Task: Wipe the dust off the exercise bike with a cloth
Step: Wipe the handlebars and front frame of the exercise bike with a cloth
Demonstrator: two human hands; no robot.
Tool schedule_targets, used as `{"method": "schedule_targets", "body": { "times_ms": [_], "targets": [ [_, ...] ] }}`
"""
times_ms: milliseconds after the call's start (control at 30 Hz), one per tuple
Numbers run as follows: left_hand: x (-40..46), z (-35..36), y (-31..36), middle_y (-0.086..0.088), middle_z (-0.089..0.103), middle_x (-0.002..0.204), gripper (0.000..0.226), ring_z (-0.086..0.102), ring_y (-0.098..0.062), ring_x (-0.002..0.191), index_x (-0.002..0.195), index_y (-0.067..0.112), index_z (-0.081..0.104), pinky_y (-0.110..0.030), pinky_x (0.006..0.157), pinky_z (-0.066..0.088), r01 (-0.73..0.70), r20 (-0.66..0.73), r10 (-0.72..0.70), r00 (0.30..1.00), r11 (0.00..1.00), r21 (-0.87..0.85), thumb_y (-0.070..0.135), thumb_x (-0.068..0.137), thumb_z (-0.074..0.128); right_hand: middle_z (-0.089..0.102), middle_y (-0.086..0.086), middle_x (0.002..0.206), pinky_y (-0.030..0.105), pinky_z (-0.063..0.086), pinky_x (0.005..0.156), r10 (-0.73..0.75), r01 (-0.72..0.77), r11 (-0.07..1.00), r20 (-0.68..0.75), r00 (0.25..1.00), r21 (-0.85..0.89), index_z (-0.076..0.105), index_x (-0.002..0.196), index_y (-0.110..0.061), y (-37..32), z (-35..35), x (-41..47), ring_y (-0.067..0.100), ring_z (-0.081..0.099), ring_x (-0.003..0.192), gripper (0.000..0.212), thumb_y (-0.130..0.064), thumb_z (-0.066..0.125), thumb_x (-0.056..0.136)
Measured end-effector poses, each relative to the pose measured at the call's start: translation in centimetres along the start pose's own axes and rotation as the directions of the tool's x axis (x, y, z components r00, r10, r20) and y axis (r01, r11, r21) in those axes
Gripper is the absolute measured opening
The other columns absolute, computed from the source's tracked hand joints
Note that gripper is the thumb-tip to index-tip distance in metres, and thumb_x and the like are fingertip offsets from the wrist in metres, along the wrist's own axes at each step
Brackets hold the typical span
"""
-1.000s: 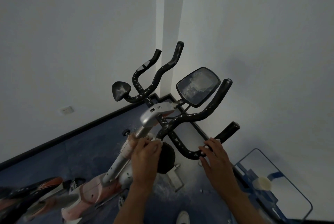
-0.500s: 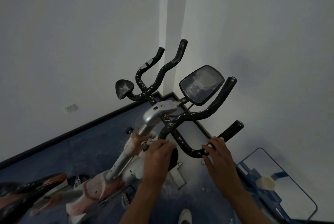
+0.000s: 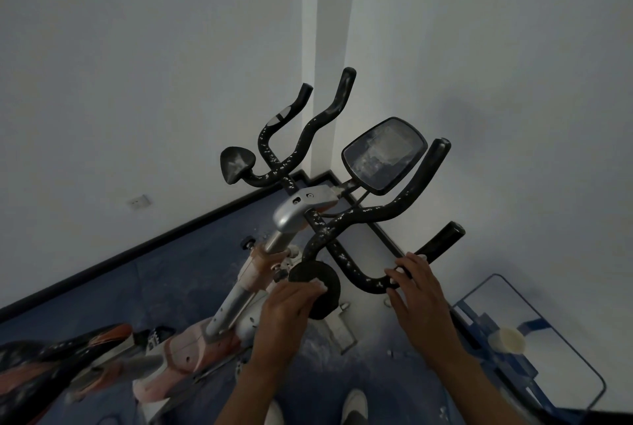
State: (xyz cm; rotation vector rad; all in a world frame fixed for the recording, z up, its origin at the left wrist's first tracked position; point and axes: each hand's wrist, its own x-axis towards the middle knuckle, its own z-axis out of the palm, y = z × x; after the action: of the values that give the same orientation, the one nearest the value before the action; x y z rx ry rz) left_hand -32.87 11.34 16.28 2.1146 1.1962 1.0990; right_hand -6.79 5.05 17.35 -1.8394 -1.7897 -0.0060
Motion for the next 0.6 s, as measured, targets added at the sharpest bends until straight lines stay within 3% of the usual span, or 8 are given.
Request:
{"method": "schedule_targets", "body": {
  "times_ms": [133,267,300,367,467,600],
  "targets": [
    [2.6,-0.6,0.3,0.01,0.066,0.121,0.024,0.063,-0.016,0.115,0.114,0.024,0.073,-0.035,0.098,0.053,0.095,-0.026,-0.098,0.995,0.989,-0.109,0.011,0.094,0.07,0.058,0.011,0.132,0.05,0.039,0.115,0.002,-0.002,1.0,-0.002,1.0,0.003,0.069,0.12,-0.008,0.0,0.0,0.0,0.024,0.041,0.139,0.036,-0.006,0.076,0.085],
    [1.4,-1.0,-0.8,0.013,0.06,0.129,0.021,0.055,-0.007,0.123,0.112,0.029,0.073,-0.026,0.101,0.047,0.273,0.026,-0.273,0.962,0.962,-0.025,0.037,0.101,0.057,0.057,0.01,0.132,0.054,0.041,0.114,0.002,-0.002,1.0,0.005,1.0,0.009,0.069,0.119,-0.007,0.0,-0.1,0.1,0.024,0.041,0.139,0.04,-0.004,0.08,0.081],
    [0.4,-1.0,-1.5,0.012,0.062,0.127,0.021,0.057,-0.008,0.121,0.111,0.03,0.072,-0.026,0.1,0.048,0.294,0.046,-0.291,0.955,0.953,-0.071,0.038,0.1,0.057,0.057,0.01,0.132,0.053,0.04,0.114,0.006,-0.006,1.0,0.008,1.0,0.011,0.069,0.119,-0.007,0.0,-0.1,0.1,0.024,0.04,0.139,0.04,-0.004,0.08,0.081],
    [-1.2,-1.2,-2.1,0.012,0.065,0.117,0.013,0.064,-0.012,0.111,0.105,0.031,0.072,-0.021,0.095,0.05,0.377,0.044,-0.375,0.926,0.914,-0.151,0.026,0.097,0.063,0.056,0.01,0.134,0.053,0.04,0.114,0.019,-0.019,1.0,0.017,1.0,0.009,0.068,0.12,-0.008,0.0,0.0,0.1,0.025,0.039,0.141,0.039,-0.006,0.078,0.083],
    [-1.7,-1.5,-1.4,0.01,0.065,0.1,0.017,0.064,-0.007,0.095,0.094,0.024,0.072,-0.01,0.083,0.046,0.536,-0.123,-0.557,0.821,0.827,-0.169,0.007,0.093,0.07,0.054,0.007,0.136,0.051,0.04,0.115,0.046,-0.046,0.999,0.039,0.998,0.015,0.067,0.122,-0.01,0.0,0.0,0.0,0.025,0.038,0.143,0.035,-0.01,0.074,0.088],
    [0.0,-1.0,1.0,0.006,0.066,0.104,0.011,0.062,0.001,0.097,0.098,0.019,0.072,-0.006,0.084,0.045,0.497,-0.171,-0.546,0.82,0.827,-0.262,0.009,0.094,0.069,0.056,0.007,0.134,0.054,0.041,0.114,0.052,-0.053,0.998,0.047,0.998,0.022,0.068,0.121,-0.009,0.0,0.0,0.0,0.024,0.039,0.142,0.033,-0.009,0.074,0.088]
  ]
}}
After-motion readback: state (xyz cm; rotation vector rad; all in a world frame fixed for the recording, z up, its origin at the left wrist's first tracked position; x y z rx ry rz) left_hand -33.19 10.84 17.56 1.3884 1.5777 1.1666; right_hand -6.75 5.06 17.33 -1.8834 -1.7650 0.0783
